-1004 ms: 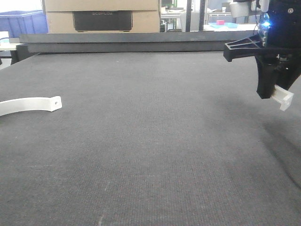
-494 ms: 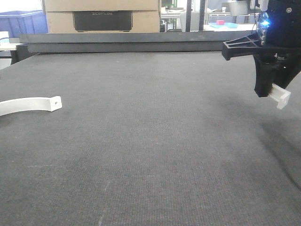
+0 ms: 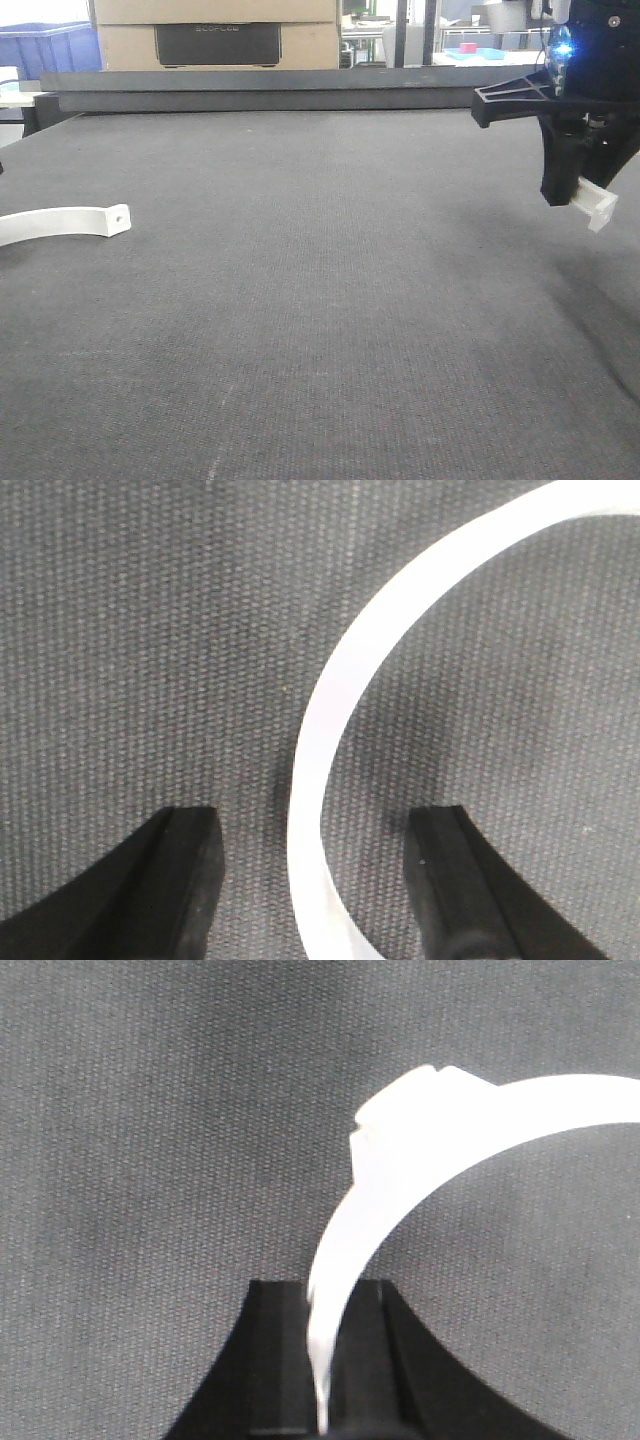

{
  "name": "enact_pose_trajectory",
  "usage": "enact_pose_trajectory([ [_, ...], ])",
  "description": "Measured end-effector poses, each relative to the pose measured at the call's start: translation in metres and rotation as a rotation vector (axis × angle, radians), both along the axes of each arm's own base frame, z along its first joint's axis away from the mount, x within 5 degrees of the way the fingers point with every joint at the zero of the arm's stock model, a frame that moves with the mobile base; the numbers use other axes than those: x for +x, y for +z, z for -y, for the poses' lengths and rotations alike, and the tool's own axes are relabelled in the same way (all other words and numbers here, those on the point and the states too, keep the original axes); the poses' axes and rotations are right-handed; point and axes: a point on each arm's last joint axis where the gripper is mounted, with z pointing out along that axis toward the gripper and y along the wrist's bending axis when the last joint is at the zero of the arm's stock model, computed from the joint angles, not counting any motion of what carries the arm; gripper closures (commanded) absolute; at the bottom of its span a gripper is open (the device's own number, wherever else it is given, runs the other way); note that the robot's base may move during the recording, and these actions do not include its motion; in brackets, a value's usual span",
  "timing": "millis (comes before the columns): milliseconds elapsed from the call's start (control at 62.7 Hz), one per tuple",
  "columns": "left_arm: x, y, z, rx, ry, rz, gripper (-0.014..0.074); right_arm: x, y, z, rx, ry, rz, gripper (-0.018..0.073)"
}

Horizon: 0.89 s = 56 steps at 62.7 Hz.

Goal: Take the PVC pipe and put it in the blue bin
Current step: 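Close both grippers on the white clamp pieces and lift them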

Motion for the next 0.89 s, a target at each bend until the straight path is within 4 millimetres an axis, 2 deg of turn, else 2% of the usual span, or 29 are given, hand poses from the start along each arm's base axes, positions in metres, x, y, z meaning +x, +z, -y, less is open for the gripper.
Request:
enact_pose_trajectory([
  [175, -0.001, -0.001, 0.000, -0.001, 0.004, -0.011, 0.0304, 0.000, 0.000, 0.000, 0.000, 0.000, 0.000, 0.0718],
  [335, 0.000, -0.013, 0.000, -0.004, 0.004, -0.076, 0.0314, 0.000, 0.000, 0.000, 0.000, 0.000, 0.000, 0.0718],
  [558, 0.001, -0.013, 0.000, -0.004, 0.007, -0.082, 0.0314, -0.001, 0.000, 0.000, -0.001, 0.000, -0.002, 0.0718],
  [654, 0.002, -0.012, 0.000, -0.005, 0.007, -0.085, 0.0340, -0.001, 0.000, 0.000, -0.001, 0.000, -0.002, 0.0718],
  [765, 0.004, -0.012, 0.000, -0.005, 0.007, -0.089, 0.0447, -0.001, 0.000, 0.000, -0.001, 0.000, -0.002, 0.0718],
  [893, 0.005, -0.011, -0.001, -0.003, 0.006, -0.093, 0.0669, -0.001, 0.000, 0.000, -0.001, 0.000, -0.002, 0.0718],
])
